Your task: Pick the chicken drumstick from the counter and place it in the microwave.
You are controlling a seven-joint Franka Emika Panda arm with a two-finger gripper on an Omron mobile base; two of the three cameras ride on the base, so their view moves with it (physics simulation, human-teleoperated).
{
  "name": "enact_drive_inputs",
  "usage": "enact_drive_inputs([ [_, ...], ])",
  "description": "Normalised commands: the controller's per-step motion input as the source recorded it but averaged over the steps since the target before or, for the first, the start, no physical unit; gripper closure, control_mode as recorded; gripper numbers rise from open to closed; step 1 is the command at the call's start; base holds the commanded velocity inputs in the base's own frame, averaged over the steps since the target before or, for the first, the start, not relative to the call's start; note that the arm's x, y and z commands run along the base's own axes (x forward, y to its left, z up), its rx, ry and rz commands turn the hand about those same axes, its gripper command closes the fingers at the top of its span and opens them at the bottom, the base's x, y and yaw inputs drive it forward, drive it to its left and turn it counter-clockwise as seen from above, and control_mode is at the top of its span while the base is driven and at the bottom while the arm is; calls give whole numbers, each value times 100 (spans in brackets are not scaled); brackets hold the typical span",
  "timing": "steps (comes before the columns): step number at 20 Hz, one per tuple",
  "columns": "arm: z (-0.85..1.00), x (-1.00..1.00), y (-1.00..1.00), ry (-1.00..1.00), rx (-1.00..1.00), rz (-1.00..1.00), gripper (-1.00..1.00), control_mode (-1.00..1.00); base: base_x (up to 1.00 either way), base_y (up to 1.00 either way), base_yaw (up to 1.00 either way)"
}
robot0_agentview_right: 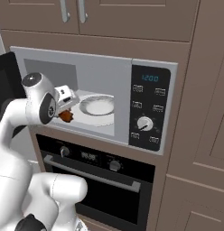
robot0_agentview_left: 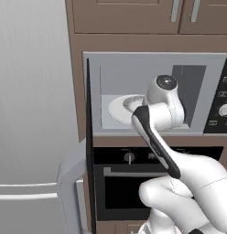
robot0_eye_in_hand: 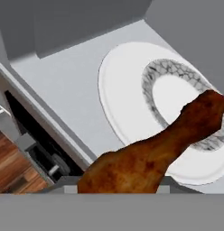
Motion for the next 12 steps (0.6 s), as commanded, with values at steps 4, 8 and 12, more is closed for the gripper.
enact_drive_inputs([
  [4,13,22,-18,-55,14,-9,100,-100,0,0,0],
  [8,-3,0,-13,-49,26,-17,100,-100,0,0,0],
  [12,21,26,-14,-26,15,-12,100,-100,0,0,0],
])
